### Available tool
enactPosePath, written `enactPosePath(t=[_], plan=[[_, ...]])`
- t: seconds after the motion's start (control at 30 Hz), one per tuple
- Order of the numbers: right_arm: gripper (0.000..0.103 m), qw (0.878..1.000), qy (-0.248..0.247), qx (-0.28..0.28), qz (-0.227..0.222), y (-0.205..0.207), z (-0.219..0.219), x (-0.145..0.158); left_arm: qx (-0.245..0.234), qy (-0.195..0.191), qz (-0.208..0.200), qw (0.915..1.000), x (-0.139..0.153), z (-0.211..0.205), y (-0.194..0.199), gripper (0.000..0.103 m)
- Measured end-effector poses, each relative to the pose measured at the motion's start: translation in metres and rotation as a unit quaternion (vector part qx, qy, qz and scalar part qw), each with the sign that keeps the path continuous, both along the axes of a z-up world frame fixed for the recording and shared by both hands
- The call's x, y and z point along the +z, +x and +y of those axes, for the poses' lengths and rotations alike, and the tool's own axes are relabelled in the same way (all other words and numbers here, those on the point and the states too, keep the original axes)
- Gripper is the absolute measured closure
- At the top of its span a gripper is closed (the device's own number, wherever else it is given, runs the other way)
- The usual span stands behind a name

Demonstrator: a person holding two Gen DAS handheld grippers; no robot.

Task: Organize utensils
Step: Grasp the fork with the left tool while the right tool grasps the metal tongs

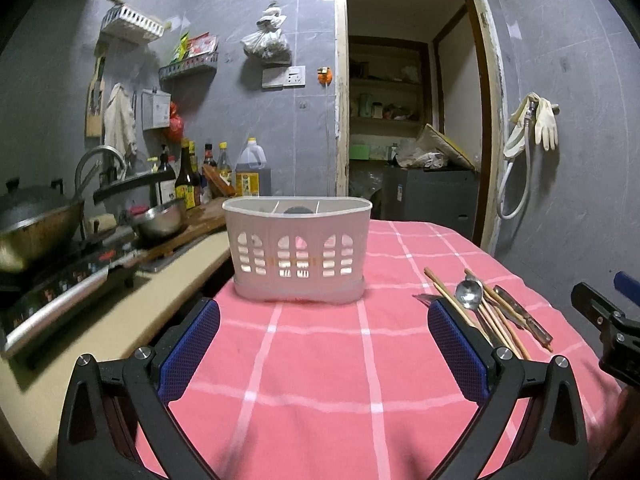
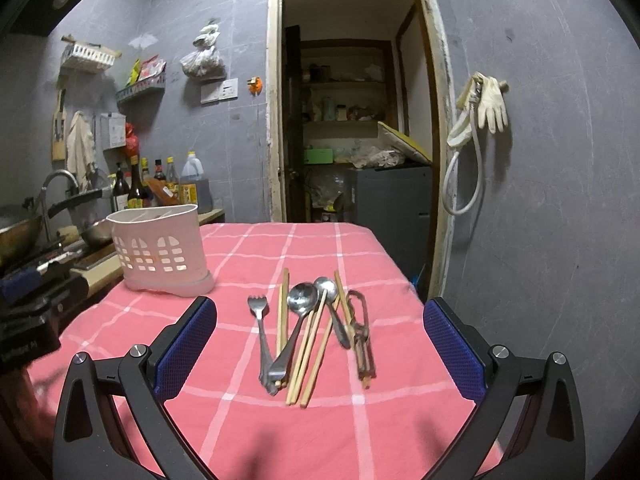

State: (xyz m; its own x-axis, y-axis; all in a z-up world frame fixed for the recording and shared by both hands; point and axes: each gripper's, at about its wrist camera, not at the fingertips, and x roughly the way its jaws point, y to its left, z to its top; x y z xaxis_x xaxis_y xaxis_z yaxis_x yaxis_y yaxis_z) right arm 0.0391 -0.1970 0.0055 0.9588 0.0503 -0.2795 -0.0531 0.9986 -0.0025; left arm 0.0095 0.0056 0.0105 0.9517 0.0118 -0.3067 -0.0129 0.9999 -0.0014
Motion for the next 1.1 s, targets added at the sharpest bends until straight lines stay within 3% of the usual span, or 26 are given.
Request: enactPosePath(t=[0.2,0.4,0.5,0.77,0.97,1.1], plan=[[0.0,1.0,-0.012,0.016,0.019,0.03,-0.002,0.025,-0.034,0.001,0.015,0.9993,0.027,-0.005,0.037,0.001],[0.0,0.998,-0.028,0.019,0.057,0.068,-0.02,0.033,-0.075,-0.03,0.076,0.9938,0.03,-0.015,0.094,0.001],[0.008,0.996,-0.029,0.022,0.085,0.089,-0.031,0.029,-0.094,-0.05,0.107,0.9885,0.024,-0.019,0.115,0.001],[0.04,0.984,-0.012,0.035,0.176,0.14,-0.051,-0.002,-0.152,-0.071,0.191,0.9672,-0.004,-0.033,0.164,0.003],[0.054,0.971,-0.013,0.053,0.234,0.163,-0.047,-0.027,-0.188,-0.088,0.238,0.9487,-0.016,-0.044,0.192,0.023],[0.057,0.963,0.001,0.056,0.263,0.177,-0.047,-0.036,-0.206,-0.114,0.284,0.9293,-0.03,-0.046,0.211,0.04]])
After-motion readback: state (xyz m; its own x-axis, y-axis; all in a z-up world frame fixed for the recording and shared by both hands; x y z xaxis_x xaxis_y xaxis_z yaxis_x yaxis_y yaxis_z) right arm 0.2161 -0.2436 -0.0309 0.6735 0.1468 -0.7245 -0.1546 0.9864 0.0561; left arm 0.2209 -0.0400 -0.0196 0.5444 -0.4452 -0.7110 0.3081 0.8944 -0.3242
